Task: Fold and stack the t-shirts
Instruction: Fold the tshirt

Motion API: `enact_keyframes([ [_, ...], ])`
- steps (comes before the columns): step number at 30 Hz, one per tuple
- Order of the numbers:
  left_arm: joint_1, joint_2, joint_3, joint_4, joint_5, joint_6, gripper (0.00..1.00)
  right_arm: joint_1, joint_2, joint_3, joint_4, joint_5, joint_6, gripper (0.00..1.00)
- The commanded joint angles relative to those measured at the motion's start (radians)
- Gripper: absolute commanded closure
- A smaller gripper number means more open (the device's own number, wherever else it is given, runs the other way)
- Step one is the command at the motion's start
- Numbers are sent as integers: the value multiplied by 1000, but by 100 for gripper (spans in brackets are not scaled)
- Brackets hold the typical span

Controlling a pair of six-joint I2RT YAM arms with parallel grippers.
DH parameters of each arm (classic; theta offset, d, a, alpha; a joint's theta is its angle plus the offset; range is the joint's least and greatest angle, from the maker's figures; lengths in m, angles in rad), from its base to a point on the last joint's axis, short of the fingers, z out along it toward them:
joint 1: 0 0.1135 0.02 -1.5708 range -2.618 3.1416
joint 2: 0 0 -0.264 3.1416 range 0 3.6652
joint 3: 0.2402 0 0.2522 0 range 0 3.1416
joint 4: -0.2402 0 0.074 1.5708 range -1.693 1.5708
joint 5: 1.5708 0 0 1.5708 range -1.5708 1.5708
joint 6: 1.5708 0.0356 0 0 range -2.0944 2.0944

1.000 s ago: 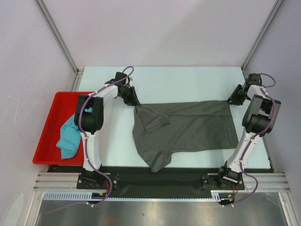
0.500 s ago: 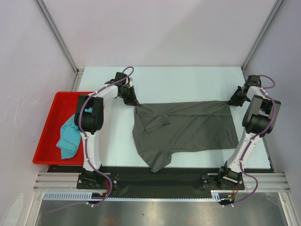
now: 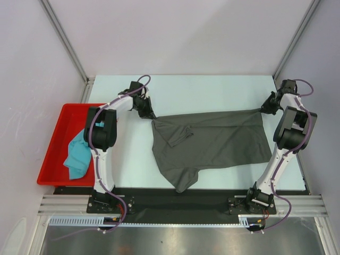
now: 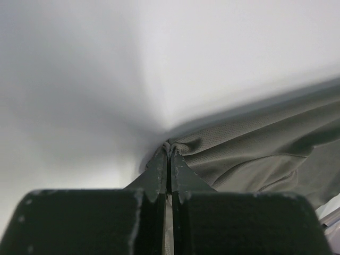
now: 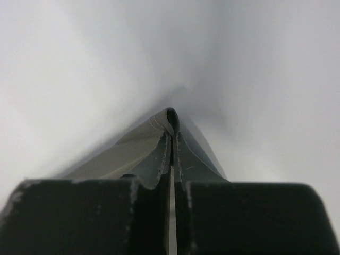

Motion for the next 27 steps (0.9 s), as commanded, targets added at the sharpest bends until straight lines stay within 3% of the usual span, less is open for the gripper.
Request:
enact_keyframes([
  [1,19,-44,9,25,-27,-1,100,-7,34,62,14,11,16,100],
  [4,19,-38,20,25,-13,-1,100,-7,53,83,1,2,24,100],
  [6,19,-42,23,27,-15,-3,83,-6,57,91,3,-9,26,100],
  [8,19,-58,23,25,-27,3,61,-3,56,99,-9,-9,23,83],
  [10,19,-72,18,21,-36,9,53,-1,47,99,-20,-3,7,68],
  [11,17,-84,11,18,-38,14,50,1,40,97,-32,3,-2,66],
  [17,16,-110,-65,41,0,6,53,10,-33,33,-39,55,-60,61],
  [27,5,-115,-83,52,11,9,57,16,-21,43,-29,8,-53,69],
])
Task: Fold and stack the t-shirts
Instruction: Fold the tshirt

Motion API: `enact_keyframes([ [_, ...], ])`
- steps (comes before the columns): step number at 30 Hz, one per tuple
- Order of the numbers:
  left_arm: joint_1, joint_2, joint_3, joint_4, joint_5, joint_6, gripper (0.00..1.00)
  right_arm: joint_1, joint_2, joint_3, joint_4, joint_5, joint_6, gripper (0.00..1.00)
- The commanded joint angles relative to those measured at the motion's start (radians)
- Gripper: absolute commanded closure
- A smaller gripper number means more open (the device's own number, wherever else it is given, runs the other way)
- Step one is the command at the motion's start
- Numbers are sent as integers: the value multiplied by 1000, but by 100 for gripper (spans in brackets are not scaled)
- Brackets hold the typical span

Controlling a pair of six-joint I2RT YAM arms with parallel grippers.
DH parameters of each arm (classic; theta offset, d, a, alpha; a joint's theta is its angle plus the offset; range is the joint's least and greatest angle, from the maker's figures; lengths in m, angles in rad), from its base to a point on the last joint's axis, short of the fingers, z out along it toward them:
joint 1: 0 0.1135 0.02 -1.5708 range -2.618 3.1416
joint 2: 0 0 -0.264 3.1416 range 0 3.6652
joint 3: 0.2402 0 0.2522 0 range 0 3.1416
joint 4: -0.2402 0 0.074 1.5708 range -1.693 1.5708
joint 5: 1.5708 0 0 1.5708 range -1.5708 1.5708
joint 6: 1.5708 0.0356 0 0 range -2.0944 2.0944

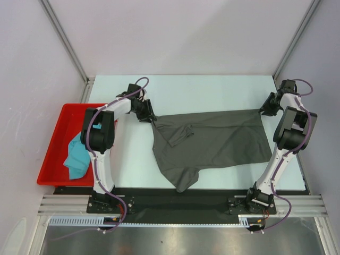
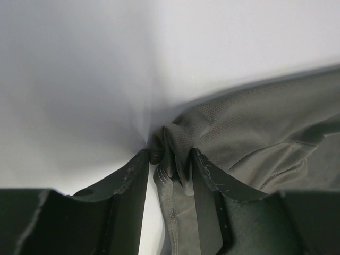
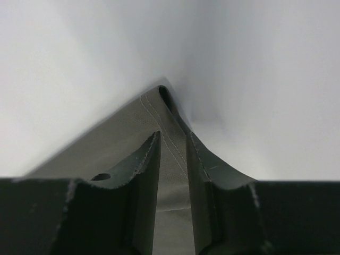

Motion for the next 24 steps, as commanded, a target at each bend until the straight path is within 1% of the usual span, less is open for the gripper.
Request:
enact_keyframes([
  [1,-4,-50,23,12,19,10,57,11,-13,42,14,-18,-10,69],
  [10,-5,-17,75,-12,31,15,55,22,25,67,7,-10,-16,68],
  [21,-7,10,83,-9,48,4,56,11,31,56,-7,13,-28,66],
  [24,-8,16,86,-6,50,-2,59,16,39,56,-3,10,-27,67],
])
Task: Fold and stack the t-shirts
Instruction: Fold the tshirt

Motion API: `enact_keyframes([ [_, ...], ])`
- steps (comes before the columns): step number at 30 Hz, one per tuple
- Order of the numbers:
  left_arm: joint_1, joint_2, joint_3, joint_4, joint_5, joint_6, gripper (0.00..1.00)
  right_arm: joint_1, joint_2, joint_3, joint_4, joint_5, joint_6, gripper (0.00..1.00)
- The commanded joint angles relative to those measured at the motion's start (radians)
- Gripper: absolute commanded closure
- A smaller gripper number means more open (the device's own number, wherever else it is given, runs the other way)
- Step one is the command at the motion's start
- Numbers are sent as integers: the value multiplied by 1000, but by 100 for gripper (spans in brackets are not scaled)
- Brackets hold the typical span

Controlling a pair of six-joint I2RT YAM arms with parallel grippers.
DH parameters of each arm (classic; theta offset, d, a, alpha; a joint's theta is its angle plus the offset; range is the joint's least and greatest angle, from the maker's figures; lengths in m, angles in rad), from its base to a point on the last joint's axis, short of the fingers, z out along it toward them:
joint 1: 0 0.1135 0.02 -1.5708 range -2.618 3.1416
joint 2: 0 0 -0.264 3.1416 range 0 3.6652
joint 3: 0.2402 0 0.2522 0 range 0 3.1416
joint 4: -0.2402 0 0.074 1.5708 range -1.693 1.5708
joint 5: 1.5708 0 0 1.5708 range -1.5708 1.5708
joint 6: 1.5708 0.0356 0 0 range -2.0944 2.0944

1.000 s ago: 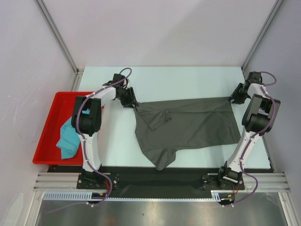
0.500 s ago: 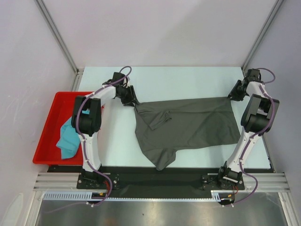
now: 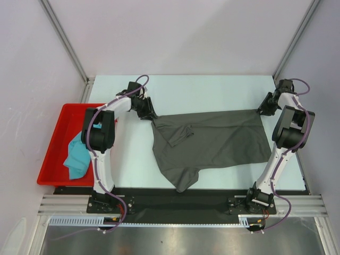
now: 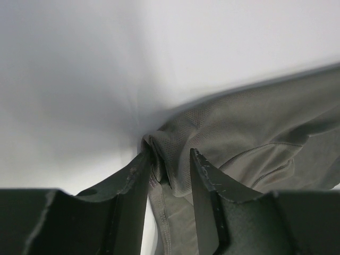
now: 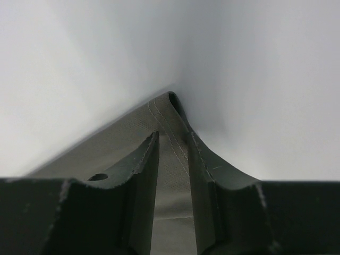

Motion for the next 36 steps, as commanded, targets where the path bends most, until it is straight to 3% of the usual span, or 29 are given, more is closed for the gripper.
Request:
enact_keyframes([
  [1,-6,7,43,8,31,-3,60,2,11,30,5,8,-17,68],
  [8,-6,15,52,8,31,-8,68,2,16,51,5,27,-11,83],
  [11,-6,16,52,9,30,-8,71,2,13,62,-3,47,-8,82],
  [14,-6,16,52,10,31,-8,70,4,5,61,-1,47,-10,72],
  [18,-6,18,52,9,33,-5,70,5,-1,54,-6,48,-10,72],
  [26,-8,18,52,10,28,0,71,10,4,60,2,41,-2,92],
  [30,-6,22,54,8,28,0,79,11,7,82,10,45,6,99],
  [34,-6,33,63,5,22,-8,97,11,19,114,7,54,13,100],
  [36,-6,30,63,6,16,-9,100,11,22,128,6,56,16,100],
])
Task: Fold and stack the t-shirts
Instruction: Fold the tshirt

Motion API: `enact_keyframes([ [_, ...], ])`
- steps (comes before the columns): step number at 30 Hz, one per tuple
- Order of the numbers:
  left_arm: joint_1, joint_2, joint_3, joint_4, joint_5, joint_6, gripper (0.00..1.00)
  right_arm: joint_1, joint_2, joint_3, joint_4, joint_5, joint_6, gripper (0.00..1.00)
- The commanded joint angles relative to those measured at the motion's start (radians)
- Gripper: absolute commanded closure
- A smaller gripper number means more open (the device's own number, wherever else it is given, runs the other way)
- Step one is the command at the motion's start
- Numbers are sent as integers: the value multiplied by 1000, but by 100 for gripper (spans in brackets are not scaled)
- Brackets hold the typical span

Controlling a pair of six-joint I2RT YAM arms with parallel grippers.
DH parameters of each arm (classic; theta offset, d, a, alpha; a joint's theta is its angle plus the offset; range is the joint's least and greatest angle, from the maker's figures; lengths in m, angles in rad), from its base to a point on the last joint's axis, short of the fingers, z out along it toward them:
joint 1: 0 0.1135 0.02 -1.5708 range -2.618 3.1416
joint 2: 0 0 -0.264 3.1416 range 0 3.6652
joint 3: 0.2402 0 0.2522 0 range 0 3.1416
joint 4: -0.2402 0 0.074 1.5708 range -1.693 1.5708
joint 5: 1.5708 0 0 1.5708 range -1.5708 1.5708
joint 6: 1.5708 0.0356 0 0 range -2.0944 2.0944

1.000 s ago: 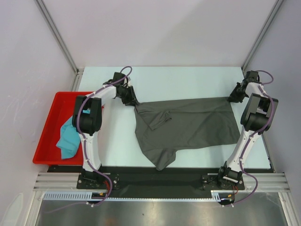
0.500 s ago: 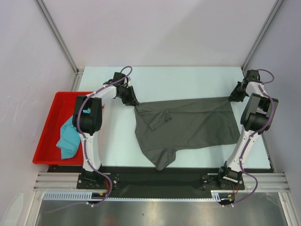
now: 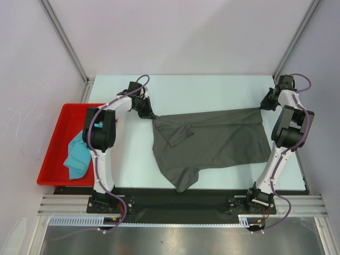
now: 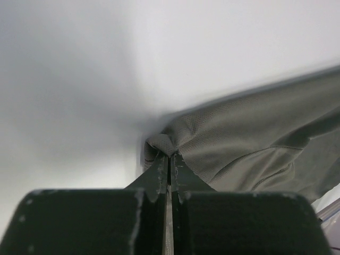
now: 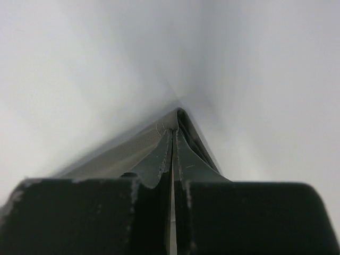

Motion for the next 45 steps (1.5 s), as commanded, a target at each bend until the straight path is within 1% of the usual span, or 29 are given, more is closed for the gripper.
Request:
enact_keyframes([
  [1,-4,5,42,8,2,-10,100,4,9,62,14,19,14,100],
  [6,-4,-17,28,14,-32,-7,100,2,39,82,17,11,25,100],
  [11,-4,-23,17,20,-32,-10,100,-5,85,107,9,4,28,100],
  [12,-4,-23,14,19,-30,-10,100,-7,90,110,11,5,25,98],
  [13,-4,-25,13,20,-30,-10,100,-7,93,119,9,4,23,93],
  [15,-4,-32,2,25,-25,-10,89,-5,102,137,-17,2,10,86],
  [16,-4,-41,-3,28,-25,-12,83,1,104,151,-34,14,5,79],
  [17,-4,-48,-4,26,-25,-10,72,4,101,182,-84,30,3,77],
  [18,-6,-54,-4,20,-33,-12,66,8,92,193,-109,78,2,74],
  [19,-7,-73,-3,7,-42,-7,61,13,73,193,-126,105,8,66],
  [20,-10,-83,2,-3,-58,2,49,19,37,181,-147,126,13,62],
  [21,-18,-97,2,-15,-91,10,45,22,14,174,-159,179,32,58],
  [22,-21,-121,3,-32,-108,16,40,22,-5,167,-175,198,39,49],
  [23,-27,-135,2,-41,-127,26,34,18,-23,155,-183,211,40,44],
  [24,-38,-146,2,-49,-140,36,34,15,-55,136,-187,241,45,43],
  [26,-56,-173,0,-66,-170,56,35,4,-80,121,-210,244,75,41],
  [29,-70,-204,-22,-63,-170,53,39,-8,-120,64,-213,163,120,46],
  [31,-75,-207,-38,-38,-164,48,37,4,-163,-12,-183,100,138,47],
  [32,-76,-198,-30,-44,-157,44,34,7,-175,-42,-152,82,158,47],
  [33,-75,-169,-17,-59,-157,42,34,10,-187,-65,-140,42,169,48],
  [35,-75,-150,-3,-73,-170,45,33,13,-209,-109,-120,24,183,48],
  [38,-75,-121,11,-76,-185,47,34,11,-226,-128,-123,16,177,48],
  [41,-73,-78,63,-112,-213,36,35,7,-247,-137,-127,14,165,48],
  [45,-73,-52,56,-112,-208,2,35,1,-278,-149,-120,13,146,48],
])
